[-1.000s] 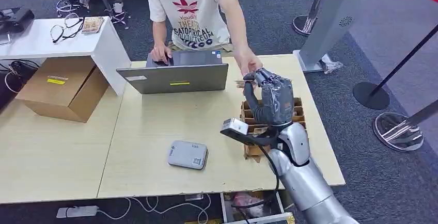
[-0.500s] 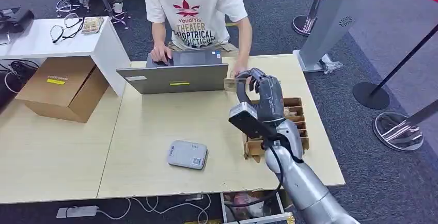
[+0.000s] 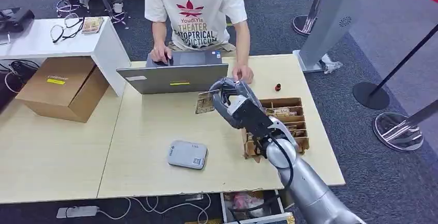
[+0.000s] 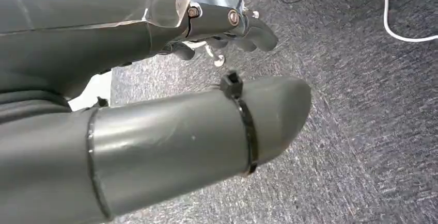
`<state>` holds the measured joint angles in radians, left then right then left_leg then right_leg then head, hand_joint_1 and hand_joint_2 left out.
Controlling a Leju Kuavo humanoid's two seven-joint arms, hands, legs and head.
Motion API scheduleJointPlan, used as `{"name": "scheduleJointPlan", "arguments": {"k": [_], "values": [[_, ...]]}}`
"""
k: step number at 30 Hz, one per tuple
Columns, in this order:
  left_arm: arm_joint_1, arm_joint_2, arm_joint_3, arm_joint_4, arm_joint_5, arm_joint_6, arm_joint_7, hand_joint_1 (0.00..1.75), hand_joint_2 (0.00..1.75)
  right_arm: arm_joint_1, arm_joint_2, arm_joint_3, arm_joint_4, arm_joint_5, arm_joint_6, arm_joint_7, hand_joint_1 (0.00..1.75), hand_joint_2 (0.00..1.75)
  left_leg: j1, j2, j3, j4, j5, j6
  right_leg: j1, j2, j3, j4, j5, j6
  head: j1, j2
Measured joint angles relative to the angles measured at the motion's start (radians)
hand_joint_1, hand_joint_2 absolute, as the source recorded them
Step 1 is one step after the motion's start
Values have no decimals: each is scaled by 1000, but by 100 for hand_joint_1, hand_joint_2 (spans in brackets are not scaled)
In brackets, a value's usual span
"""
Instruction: Pass the card to the sensor for recognition and then transmit it.
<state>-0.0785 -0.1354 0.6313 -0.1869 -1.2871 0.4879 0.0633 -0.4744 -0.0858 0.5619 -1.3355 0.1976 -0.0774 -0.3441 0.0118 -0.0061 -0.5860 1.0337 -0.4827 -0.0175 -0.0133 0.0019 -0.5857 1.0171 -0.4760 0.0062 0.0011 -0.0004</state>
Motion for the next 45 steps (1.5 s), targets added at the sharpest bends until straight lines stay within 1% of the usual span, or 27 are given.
{"name": "scheduleJointPlan", "arguments": {"k": [9,16,20,24,30,35,42,45], "values": [[-7,0,-10,0,-16,-9,0,0,0,-48,3,85,129,15,43,29,175,175,0,0,0,0,0,0,0,0,0,0,0,0,0,0],[-7,0,-23,0,-21,-13,5,0,0,-77,22,145,227,20,90,48,175,175,0,0,0,0,0,0,0,0,0,0,0,0,0,0],[-7,0,-23,0,-15,-15,5,0,0,-97,46,186,314,11,130,53,175,175,0,0,0,0,0,0,0,0,0,0,0,0,0,0],[-7,1,-23,0,-6,-16,5,0,0,-115,72,222,394,4,136,49,175,175,0,0,0,0,0,0,0,0,0,0,0,0,0,0],[-7,3,-23,0,8,-19,6,0,0,-157,111,272,525,-23,204,54,175,175,0,0,0,0,0,0,0,0,0,0,0,0,0,0],[-7,4,-23,0,13,-19,6,0,0,-209,142,301,621,-47,241,57,175,175,0,0,0,0,0,0,0,0,0,0,0,0,0,0],[-7,5,-23,0,18,-21,6,0,0,-265,178,332,715,-62,296,85,175,175,0,0,0,0,0,0,0,0,0,0,0,0,0,0],[-7,5,-23,0,18,-21,6,0,0,-282,190,343,748,-64,308,93,175,175,0,0,0,0,0,0,0,0,0,0,0,0,0,0]]}}
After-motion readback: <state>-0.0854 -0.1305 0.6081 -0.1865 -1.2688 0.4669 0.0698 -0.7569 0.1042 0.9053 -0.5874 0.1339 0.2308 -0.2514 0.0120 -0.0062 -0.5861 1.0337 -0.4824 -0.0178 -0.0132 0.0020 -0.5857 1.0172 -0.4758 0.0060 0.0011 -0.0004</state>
